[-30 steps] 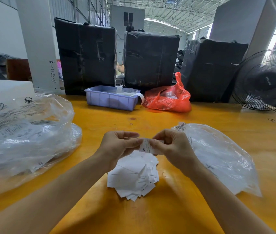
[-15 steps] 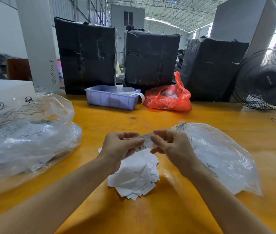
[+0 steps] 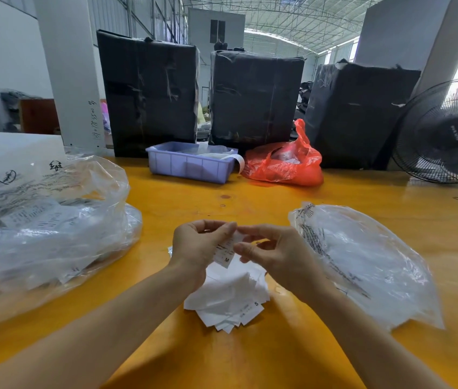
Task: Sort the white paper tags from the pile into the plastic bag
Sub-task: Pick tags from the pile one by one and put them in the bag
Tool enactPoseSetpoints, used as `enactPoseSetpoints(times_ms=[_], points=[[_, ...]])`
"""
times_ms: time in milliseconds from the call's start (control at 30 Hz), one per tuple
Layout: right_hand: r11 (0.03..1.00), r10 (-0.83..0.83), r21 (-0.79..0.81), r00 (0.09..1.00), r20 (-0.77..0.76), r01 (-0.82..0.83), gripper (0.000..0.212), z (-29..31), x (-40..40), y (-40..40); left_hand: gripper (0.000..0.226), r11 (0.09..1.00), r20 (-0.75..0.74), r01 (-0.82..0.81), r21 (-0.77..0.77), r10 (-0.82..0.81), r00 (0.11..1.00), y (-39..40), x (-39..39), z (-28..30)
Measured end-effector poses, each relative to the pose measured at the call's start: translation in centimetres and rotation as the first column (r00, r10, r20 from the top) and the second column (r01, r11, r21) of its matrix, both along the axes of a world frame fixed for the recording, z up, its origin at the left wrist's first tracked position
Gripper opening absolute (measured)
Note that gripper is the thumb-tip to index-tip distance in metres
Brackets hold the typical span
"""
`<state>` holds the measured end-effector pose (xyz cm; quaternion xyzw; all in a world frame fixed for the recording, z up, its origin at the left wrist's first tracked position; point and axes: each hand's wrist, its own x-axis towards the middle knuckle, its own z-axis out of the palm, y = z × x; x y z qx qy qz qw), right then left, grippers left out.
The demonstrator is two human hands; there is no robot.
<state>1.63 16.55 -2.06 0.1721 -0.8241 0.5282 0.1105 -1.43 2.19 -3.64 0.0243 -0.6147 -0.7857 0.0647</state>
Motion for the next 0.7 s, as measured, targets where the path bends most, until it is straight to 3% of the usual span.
enactPoseSetpoints(times_ms=[167,300,533,700], points=[[0.967,0.008,-0.248,0.974,0.227,0.050,0.012,-0.4,-0.9,0.4,0.029,0.980,0.056,0.137,0.143,-0.146,0.988,0.3,0.6,0.9],[0.873,0.045,-0.461,0.916,0.399,0.159,0.021,-0.5,-1.8,1.3,0.030,0.962,0.180,0.268,-0.059,-0.254,0.950,-0.5,0.5,1.8],[0.834,0.061,-0.522,0.910,0.410,0.179,0.026,-0.7,-2.1,1.7,0.021,0.870,0.253,0.372,-0.324,-0.299,0.920,-2.4,-0.2,1.8],[0.835,0.012,-0.513,0.926,0.377,0.198,0.024,-0.8,-2.2,1.6,0.011,0.894,0.278,0.370,-0.252,-0.300,0.913,-2.1,-0.3,1.0]])
